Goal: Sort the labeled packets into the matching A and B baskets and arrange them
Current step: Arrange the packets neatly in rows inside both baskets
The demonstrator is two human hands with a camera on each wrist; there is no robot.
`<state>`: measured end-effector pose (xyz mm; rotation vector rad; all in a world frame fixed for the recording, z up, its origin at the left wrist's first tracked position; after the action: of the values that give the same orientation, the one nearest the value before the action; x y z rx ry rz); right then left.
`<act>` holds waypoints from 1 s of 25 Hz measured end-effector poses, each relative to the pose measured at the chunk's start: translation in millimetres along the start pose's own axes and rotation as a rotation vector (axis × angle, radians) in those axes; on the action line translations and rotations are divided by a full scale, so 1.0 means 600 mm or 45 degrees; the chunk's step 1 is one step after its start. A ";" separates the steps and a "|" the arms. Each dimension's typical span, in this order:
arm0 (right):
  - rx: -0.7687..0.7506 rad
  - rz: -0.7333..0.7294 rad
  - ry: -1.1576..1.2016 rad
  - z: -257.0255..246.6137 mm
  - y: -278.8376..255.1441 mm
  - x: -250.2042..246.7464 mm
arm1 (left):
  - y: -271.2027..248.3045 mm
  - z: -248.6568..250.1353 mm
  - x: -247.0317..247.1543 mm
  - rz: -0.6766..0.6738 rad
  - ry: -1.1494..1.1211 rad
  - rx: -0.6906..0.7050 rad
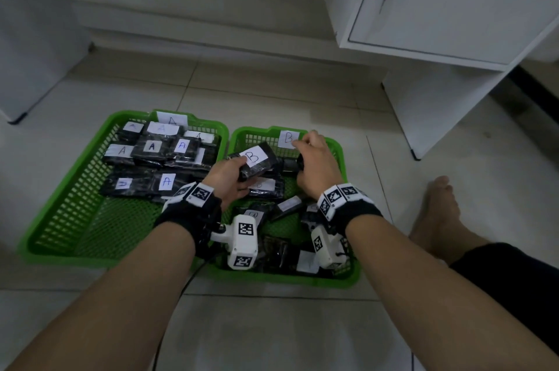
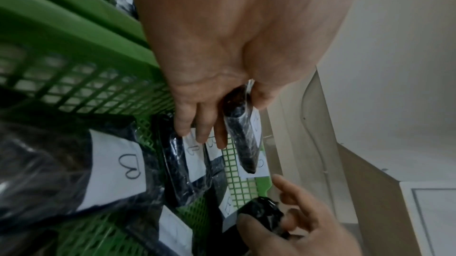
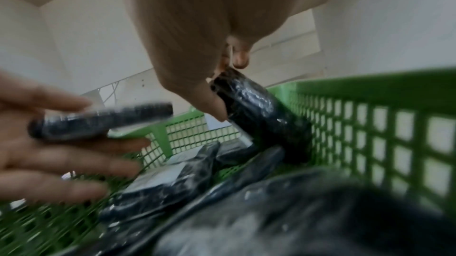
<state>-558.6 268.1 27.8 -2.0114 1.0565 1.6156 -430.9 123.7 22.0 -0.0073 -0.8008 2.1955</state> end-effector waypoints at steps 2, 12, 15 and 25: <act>0.065 0.042 -0.069 0.017 -0.001 -0.013 | 0.014 -0.006 0.010 0.034 0.130 -0.008; 0.582 0.178 0.861 0.085 -0.058 -0.064 | 0.001 -0.008 -0.005 -0.101 -0.105 0.107; 0.599 0.092 1.084 0.073 -0.071 -0.066 | -0.017 0.004 -0.007 -0.213 -0.171 0.134; 0.488 -0.067 1.245 -0.034 -0.071 -0.041 | -0.050 0.025 -0.007 -0.528 -0.143 0.174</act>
<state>-515.4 290.4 49.7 -2.5027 1.4341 0.2608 -411.5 127.3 49.3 0.3243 -0.6442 1.8609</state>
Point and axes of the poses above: each hand's wrist, its own y-axis towards the middle knuckle, its own x-axis out of the palm, z = x × y, the point moved 1 cm from there along y, towards the middle knuckle, and after that the axes turned 4 degrees about x, right-handed, at the moved point
